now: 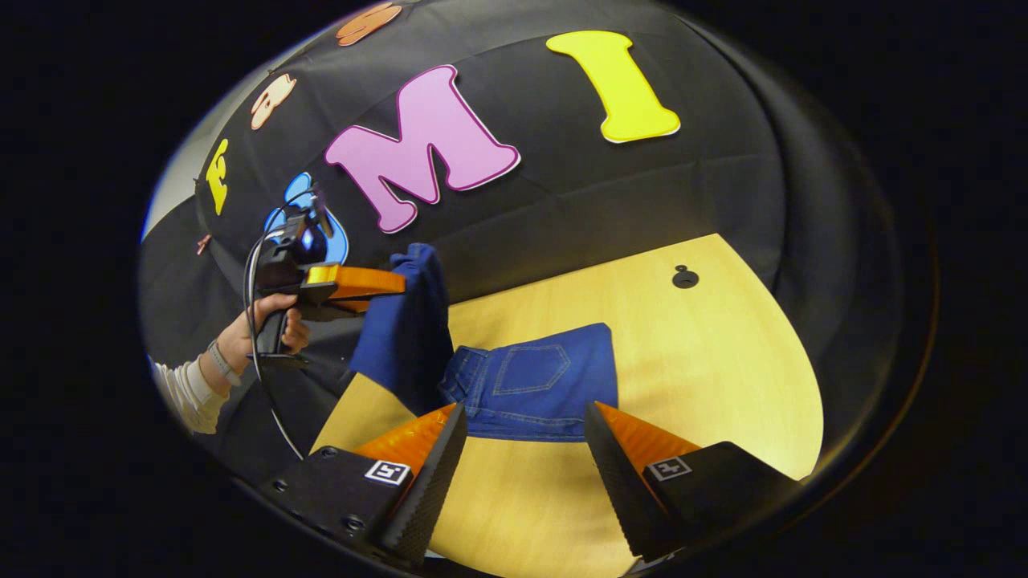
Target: Grasp the waist and the cuffs of the jeans and fold them to make the two legs overlap; first hold the waist and fold one-third of the jeans toward the cuffs, then hold the cuffs and fold the remaining one-third in the same direction to finish folding.
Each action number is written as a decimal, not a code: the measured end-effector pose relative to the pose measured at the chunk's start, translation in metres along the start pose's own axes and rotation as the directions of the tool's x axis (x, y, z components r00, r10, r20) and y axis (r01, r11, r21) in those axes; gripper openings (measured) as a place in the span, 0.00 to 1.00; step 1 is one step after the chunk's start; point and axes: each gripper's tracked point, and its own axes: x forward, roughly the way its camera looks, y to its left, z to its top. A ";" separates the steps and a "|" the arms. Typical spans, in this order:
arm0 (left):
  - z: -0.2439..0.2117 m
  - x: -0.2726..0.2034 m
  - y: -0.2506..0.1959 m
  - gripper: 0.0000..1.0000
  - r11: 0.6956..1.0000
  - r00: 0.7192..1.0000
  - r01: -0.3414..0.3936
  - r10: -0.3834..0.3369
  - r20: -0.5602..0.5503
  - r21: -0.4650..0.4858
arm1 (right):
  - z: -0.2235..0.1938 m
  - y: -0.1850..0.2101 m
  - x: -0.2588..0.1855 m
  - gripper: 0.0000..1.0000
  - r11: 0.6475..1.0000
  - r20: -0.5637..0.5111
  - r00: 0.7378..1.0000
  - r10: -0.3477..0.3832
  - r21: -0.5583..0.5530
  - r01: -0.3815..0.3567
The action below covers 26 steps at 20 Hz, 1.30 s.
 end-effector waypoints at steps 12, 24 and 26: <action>-0.132 0.168 0.072 0.17 0.956 0.900 -0.287 0.288 -0.328 0.050 | 0.037 -0.073 -0.031 0.91 0.995 0.069 0.993 -0.093 0.040 0.090; -0.094 0.102 -0.066 0.97 0.986 0.995 -0.063 0.074 -0.060 0.157 | 0.064 -0.073 -0.038 0.90 0.997 0.123 0.989 -0.078 0.008 0.078; -0.087 0.061 -0.089 0.97 0.969 0.997 -0.071 0.064 0.038 0.237 | 0.071 -0.054 -0.050 0.90 0.997 0.158 0.985 -0.076 -0.019 0.080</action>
